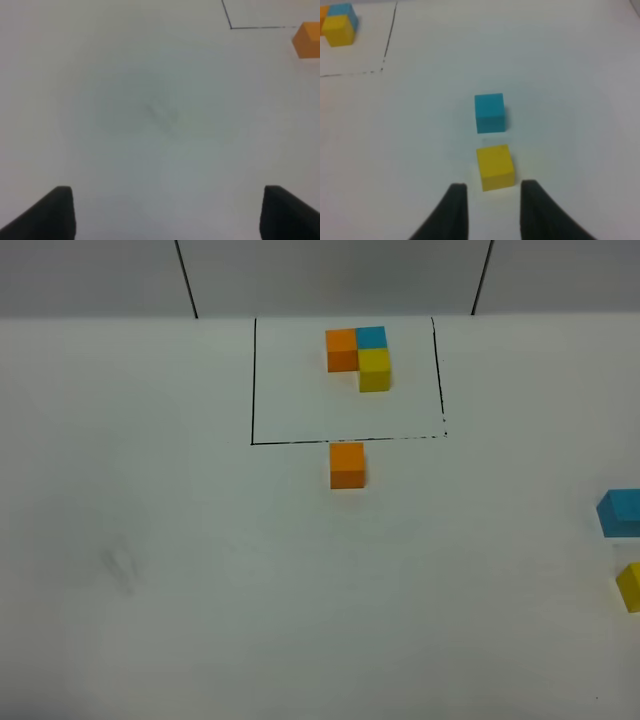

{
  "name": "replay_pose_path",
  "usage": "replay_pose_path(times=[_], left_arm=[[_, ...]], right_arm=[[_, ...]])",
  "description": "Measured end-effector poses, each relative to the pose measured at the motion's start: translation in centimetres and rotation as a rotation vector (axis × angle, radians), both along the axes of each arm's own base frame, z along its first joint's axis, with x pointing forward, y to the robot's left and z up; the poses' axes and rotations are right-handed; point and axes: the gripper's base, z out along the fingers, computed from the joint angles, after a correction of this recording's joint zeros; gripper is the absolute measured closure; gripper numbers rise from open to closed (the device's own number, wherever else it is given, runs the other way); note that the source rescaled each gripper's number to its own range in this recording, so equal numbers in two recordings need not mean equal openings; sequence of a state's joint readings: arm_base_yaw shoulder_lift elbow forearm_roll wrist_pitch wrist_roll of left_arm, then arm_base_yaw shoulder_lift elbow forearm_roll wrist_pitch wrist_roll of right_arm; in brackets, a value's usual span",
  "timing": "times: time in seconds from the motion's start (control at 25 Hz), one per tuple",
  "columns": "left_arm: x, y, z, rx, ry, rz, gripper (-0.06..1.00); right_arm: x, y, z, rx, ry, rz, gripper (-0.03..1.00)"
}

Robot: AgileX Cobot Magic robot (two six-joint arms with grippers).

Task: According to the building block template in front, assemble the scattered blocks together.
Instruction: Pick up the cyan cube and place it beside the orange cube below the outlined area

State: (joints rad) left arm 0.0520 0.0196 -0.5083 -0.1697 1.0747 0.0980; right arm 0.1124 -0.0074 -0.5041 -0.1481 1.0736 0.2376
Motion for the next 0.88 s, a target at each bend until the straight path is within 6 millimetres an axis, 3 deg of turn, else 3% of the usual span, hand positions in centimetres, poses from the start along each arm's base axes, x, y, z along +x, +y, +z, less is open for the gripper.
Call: replay_pose_path(times=[0.88], left_arm=[[-0.45,0.65,-0.1,-0.026,-0.012,-0.004,0.23]], right_arm=[[0.0,0.0,0.0,0.0,0.0,0.0,0.97]])
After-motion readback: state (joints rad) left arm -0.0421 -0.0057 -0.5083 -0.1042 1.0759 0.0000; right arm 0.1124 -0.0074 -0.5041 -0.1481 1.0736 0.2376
